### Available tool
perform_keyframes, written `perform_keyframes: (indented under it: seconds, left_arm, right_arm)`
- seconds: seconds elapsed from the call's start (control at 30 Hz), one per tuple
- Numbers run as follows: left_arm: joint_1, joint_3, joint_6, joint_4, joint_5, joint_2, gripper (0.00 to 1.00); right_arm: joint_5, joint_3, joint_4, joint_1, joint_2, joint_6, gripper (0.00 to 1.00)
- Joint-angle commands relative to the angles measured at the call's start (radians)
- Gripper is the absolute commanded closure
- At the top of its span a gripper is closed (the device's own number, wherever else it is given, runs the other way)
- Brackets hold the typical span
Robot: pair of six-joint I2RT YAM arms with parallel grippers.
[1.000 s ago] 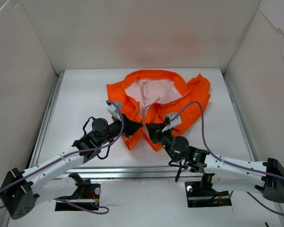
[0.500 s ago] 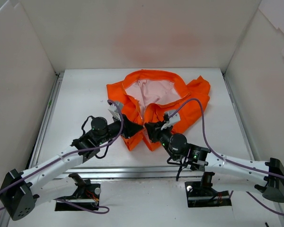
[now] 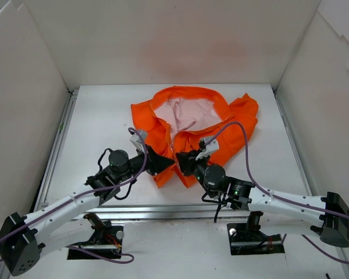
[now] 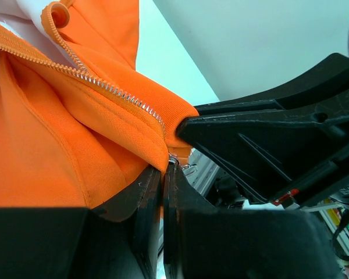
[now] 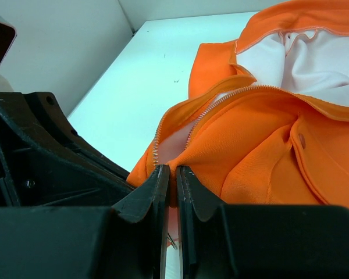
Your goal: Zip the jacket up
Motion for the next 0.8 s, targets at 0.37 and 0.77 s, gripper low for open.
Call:
perform_keyframes:
  seconds: [0.37, 0.77]
  left_arm:
    - [-0.019, 0.032, -0.08, 0.233, 0.099, -0.082, 1.0]
    - [-0.019, -0.014, -0.085, 0.182, 0.069, -0.092, 1.0]
  right_arm:
    - [0.016, -0.054, 0.198, 0.007, 0.009, 0.078, 1.0]
    - [-0.008, -0.01, 0.256, 0.009, -0.061, -0.005, 1.0]
